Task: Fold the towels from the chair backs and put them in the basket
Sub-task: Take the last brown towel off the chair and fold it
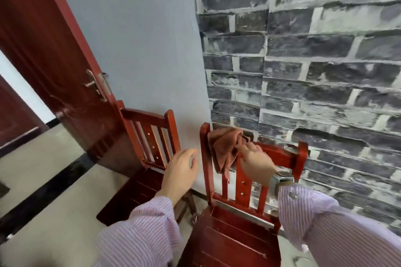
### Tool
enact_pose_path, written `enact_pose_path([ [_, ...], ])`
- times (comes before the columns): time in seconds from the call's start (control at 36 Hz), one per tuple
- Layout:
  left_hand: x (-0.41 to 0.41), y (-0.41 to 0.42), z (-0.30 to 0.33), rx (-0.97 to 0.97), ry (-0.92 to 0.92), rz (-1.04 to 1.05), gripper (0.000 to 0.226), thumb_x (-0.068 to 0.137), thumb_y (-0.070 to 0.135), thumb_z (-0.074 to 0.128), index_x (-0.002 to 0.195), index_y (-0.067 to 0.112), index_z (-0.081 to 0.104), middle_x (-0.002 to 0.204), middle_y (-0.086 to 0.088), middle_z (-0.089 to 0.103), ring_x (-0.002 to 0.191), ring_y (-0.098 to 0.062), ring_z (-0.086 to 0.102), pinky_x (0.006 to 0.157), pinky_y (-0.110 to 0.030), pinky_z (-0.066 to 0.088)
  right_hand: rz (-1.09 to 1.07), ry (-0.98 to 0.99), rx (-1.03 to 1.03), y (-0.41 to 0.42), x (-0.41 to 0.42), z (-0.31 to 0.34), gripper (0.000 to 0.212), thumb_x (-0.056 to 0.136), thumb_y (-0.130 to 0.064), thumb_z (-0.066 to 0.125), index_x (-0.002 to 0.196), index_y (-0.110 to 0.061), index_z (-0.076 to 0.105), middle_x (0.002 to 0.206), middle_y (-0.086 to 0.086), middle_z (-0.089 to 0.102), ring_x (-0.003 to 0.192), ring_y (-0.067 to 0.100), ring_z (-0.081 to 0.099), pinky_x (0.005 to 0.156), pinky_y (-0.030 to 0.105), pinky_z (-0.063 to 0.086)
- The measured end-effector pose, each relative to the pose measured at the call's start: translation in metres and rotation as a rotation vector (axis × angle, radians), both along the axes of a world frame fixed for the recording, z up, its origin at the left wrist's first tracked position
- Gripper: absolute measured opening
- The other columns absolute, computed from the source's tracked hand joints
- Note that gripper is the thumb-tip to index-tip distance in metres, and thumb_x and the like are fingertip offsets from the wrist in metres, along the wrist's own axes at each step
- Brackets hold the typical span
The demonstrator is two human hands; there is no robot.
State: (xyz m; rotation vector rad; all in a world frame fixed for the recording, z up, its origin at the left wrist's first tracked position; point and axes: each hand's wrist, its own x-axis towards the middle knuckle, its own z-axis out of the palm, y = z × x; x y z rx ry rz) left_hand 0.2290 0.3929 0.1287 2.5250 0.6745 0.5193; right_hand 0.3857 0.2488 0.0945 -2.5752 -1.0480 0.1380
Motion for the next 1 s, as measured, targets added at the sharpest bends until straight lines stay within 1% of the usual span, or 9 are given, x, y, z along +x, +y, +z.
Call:
enact_pose_path([
  [0.17,0.022,0.046,-0.007,-0.085,0.005,-0.003,0.03,0.095,0.019,0.043,0.122,0.014,0.054,0.121,0.0,0.056,0.11,-0.016,0.053,0.094,-0.03,0.044,0.046,-0.102,-0.278,0.053,0.044,-0.004,0.071,0.087,-0.026,0.049,0.143,-0.042,0.008,0.155,0.001,0.004,0.14,0.028,0.011,0.111,0.051,0.022],
  [0.28,0.032,0.071,-0.014,-0.127,-0.006,-0.071,0.031,0.094,0.018,0.044,0.124,0.014,0.053,0.118,0.001,0.056,0.11,-0.014,0.052,0.092,-0.023,0.041,-0.017,-0.08,-0.327,0.07,0.056,-0.008,0.055,0.09,-0.019,0.042,0.139,-0.035,0.024,0.146,0.005,0.028,0.131,0.029,0.031,0.103,0.045,0.033],
  [0.36,0.043,0.084,-0.019,-0.155,-0.001,-0.137,0.031,0.094,0.02,0.044,0.123,0.014,0.054,0.12,0.001,0.055,0.11,-0.012,0.052,0.092,-0.021,0.04,-0.097,-0.129,-0.244,0.076,0.058,-0.001,0.041,0.088,-0.013,0.037,0.126,-0.026,0.045,0.126,0.005,0.052,0.114,0.028,0.05,0.089,0.039,0.045],
  [0.47,0.059,0.093,-0.019,-0.179,-0.04,-0.27,0.031,0.093,0.023,0.048,0.123,0.017,0.052,0.12,0.002,0.055,0.106,-0.003,0.049,0.088,-0.014,0.036,-0.319,0.049,-0.012,0.076,0.051,0.021,0.031,0.083,-0.014,0.045,0.11,-0.02,0.057,0.108,0.012,0.065,0.1,0.031,0.06,0.08,0.035,0.046],
  [0.58,0.081,0.089,-0.008,-0.267,-0.056,-0.438,0.048,0.088,0.035,0.056,0.133,0.025,0.041,0.131,0.004,0.047,0.114,-0.003,0.043,0.093,-0.017,0.034,-0.379,0.146,0.177,0.059,0.044,0.056,0.022,0.077,-0.005,0.049,0.095,-0.012,0.06,0.089,0.014,0.065,0.087,0.032,0.061,0.069,0.032,0.047],
  [0.69,0.103,0.065,0.016,-0.338,-0.05,-0.621,0.081,0.079,0.05,0.062,0.143,0.033,0.016,0.148,0.009,0.022,0.135,-0.006,0.021,0.107,-0.023,0.021,-0.453,0.142,0.327,0.035,0.032,0.104,0.016,0.078,0.004,0.049,0.082,-0.008,0.059,0.06,-0.003,0.05,0.063,0.021,0.05,0.043,0.012,0.035],
  [0.81,0.119,0.024,0.047,-0.461,-0.042,-0.803,0.095,0.072,0.057,0.066,0.144,0.035,0.009,0.151,0.009,0.019,0.137,-0.007,0.019,0.113,-0.033,0.022,-0.483,0.063,0.449,0.009,0.017,0.151,0.016,0.075,0.004,0.052,0.07,-0.011,0.055,0.059,-0.001,0.051,0.064,0.019,0.049,0.054,0.023,0.038],
  [0.89,0.125,-0.011,0.074,-0.485,-0.137,-0.93,0.078,0.076,0.04,0.071,0.137,0.03,0.024,0.123,0.023,0.041,0.111,0.009,0.036,0.09,-0.005,0.028,-0.524,-0.011,0.587,-0.013,0.007,0.187,0.018,0.075,0.002,0.053,0.066,-0.013,0.058,0.057,-0.004,0.052,0.051,0.002,0.047,0.049,0.014,0.038],
  [1.0,0.136,-0.045,0.098,-0.492,-0.36,-0.907,0.022,0.089,0.019,0.057,0.11,0.017,0.055,0.101,0.006,0.063,0.099,-0.012,0.06,0.085,-0.023,0.045,-0.594,-0.115,0.857,-0.052,-0.008,0.224,0.012,0.078,0.002,0.053,0.079,-0.004,0.063,0.065,0.001,0.057,0.059,0.001,0.05,0.057,0.017,0.04],
])
